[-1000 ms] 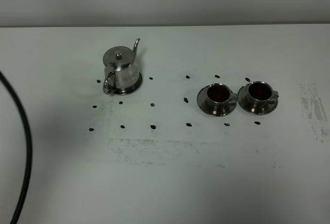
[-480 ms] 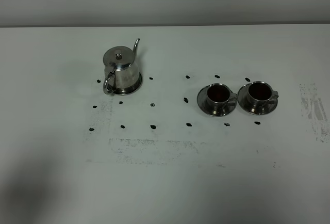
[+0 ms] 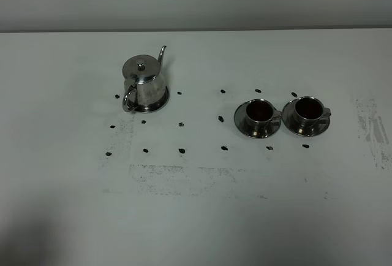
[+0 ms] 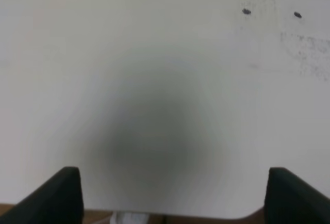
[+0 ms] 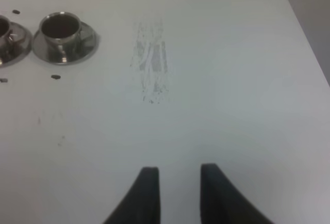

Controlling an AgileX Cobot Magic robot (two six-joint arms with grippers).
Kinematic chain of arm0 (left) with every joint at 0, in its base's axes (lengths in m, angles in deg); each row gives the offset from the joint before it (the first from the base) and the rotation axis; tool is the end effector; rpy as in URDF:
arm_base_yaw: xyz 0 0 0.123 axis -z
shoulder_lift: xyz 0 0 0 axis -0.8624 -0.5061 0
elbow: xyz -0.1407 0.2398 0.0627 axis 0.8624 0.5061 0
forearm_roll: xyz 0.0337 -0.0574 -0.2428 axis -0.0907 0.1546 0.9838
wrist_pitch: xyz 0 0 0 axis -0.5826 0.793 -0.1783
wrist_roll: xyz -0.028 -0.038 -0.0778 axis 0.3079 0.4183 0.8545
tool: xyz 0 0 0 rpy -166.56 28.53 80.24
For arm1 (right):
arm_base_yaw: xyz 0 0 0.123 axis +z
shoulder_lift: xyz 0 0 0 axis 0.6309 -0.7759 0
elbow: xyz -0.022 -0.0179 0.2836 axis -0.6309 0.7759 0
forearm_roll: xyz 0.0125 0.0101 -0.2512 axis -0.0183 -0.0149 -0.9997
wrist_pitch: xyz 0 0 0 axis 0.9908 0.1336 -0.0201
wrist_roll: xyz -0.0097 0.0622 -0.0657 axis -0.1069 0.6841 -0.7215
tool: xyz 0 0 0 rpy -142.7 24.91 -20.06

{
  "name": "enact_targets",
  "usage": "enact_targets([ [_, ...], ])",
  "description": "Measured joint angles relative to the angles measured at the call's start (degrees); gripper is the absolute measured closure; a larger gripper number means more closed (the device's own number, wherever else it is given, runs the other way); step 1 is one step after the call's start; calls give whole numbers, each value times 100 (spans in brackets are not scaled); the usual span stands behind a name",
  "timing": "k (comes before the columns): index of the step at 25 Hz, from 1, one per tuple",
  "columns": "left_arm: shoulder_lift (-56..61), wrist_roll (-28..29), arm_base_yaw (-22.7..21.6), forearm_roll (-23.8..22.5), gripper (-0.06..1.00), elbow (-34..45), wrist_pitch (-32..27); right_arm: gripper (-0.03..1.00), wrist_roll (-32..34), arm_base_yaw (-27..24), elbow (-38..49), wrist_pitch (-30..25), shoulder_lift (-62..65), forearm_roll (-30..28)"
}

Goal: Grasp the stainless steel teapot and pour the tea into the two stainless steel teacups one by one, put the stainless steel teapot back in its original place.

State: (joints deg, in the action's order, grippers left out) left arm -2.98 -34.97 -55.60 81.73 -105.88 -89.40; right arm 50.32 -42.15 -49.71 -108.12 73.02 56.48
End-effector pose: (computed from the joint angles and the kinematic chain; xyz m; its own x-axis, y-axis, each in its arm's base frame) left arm 0.0197 0.0020 0.2638 -0.6073 -0.0806 -0.7904 -0.0351 0.9966 -0.0747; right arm -0.0001 -0.0031 0.2795 -0.5372 -0.0554 -0.8416 0.0357 0.9955 -0.0883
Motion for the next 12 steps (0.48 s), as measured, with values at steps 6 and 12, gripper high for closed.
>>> enact_targets([
  [6,542,0,0,-38,26,0,0,78,0,0,0,0,0,0],
  [12,805,-5,0,-44,26,0,-8,78,0,0,0,0,0,0],
])
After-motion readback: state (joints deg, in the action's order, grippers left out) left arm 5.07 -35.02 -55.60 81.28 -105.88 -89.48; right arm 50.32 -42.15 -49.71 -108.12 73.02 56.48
